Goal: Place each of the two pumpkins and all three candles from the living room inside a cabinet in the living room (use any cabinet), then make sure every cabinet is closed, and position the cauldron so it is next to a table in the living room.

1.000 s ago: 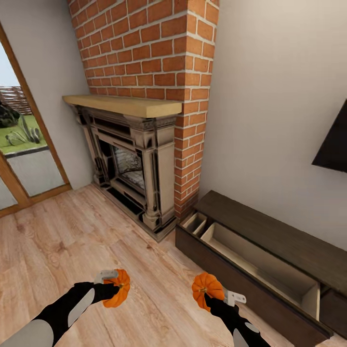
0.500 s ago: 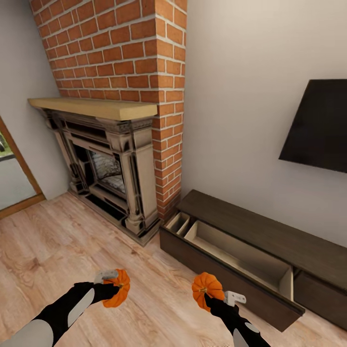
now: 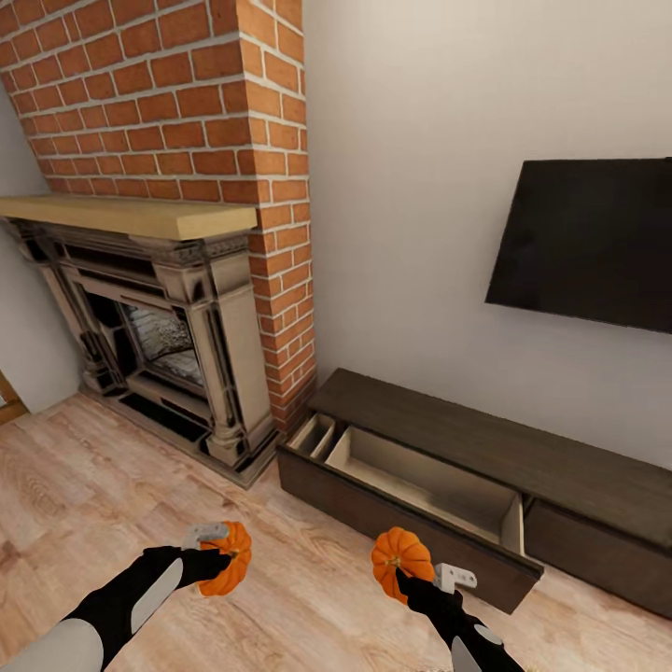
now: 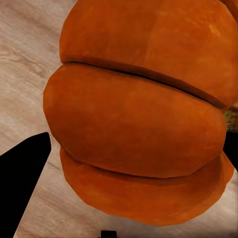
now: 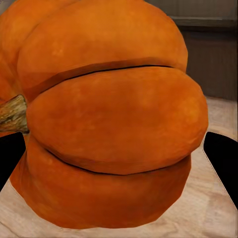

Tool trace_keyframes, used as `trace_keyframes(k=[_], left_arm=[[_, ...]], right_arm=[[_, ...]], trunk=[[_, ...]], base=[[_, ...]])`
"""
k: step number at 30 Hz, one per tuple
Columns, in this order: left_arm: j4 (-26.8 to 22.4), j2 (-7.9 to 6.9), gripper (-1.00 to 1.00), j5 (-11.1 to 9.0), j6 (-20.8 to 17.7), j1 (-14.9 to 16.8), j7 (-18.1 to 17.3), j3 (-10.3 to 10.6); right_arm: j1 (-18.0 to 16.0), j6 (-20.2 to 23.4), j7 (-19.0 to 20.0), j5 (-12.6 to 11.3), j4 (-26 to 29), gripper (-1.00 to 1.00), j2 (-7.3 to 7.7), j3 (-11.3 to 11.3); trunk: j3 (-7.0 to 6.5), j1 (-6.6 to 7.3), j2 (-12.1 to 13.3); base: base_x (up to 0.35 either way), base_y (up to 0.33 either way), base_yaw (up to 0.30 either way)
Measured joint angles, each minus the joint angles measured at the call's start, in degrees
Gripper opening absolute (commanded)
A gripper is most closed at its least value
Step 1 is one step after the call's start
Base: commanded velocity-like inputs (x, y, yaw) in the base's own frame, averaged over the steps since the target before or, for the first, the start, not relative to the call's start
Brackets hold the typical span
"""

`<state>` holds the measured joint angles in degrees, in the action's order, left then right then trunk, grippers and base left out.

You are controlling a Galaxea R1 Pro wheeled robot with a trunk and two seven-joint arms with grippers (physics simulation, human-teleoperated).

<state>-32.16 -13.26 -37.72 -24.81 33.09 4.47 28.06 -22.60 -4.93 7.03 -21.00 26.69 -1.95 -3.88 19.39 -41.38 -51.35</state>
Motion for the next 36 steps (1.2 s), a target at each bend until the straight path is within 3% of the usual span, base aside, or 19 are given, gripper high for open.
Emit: trace_keyframes(k=[11,19,36], left_arm=[[0.05,0.00,-1.00,-0.02,-0.01,0.00,0.00,-0.01],[0.05,-0.07,-1.00,0.00,-0.02,-0.01,0.00,-0.05],[0.05,0.05,-1.00,-0.04,-0.01,-0.01,0.04,-0.02]], right_arm=[[-0.02,-0.01,0.01,-0.01,0.04,-1.00,-0.01,0.07],[-0.02,0.01,-0.08,-0.08,0.09,-1.00,0.04,0.25],[-0.02,0.09,-0.04,-0.17,-0.01,-1.00,0.08,0.65]], trunk=[[-0.47,0.00,0.00],[-0.46,0.00,0.00],[1.07,0.02,-0.01]], base=[[0.000,0.000,-0.243],[0.000,0.000,-0.019],[0.047,0.032,0.000]])
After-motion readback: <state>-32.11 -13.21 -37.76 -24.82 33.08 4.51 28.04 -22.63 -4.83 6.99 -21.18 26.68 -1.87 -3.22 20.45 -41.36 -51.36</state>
